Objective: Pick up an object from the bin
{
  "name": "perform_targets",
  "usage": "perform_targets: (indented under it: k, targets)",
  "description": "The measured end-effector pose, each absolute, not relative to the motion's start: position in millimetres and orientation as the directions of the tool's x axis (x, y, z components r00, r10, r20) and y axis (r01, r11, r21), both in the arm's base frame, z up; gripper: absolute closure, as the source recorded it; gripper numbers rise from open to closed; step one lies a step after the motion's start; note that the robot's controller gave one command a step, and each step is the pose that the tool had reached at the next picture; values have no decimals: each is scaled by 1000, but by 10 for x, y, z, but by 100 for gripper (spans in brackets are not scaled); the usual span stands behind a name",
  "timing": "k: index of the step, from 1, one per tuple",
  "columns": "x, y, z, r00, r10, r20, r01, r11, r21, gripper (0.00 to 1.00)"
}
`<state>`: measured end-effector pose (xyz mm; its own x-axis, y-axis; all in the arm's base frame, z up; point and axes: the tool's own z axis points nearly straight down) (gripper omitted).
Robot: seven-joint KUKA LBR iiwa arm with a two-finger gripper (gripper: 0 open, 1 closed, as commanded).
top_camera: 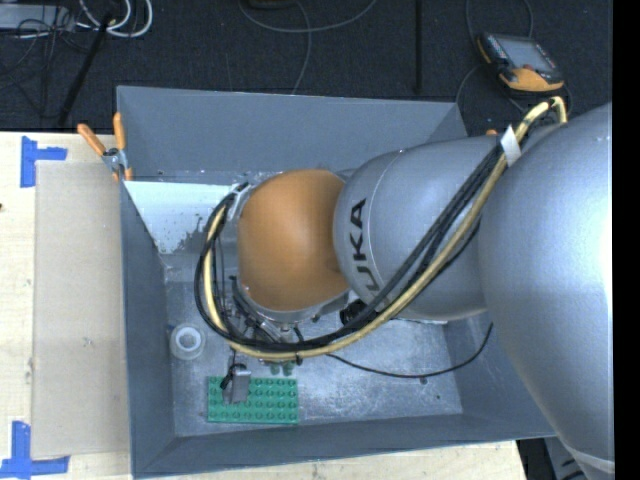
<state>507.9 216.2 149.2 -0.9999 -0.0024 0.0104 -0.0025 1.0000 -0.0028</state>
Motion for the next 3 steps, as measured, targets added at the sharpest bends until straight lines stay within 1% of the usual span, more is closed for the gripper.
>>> perform_targets:
  k: [1,2,3]
  targets:
    - [4821,1611,674,-996,-89,-2,-89,996,-1,0]
    - [4832,1632,711,-996,-90,-4,-90,996,1,100]
    - [5124,1221,2416,-993,-116,-9,-116,993,0,100]
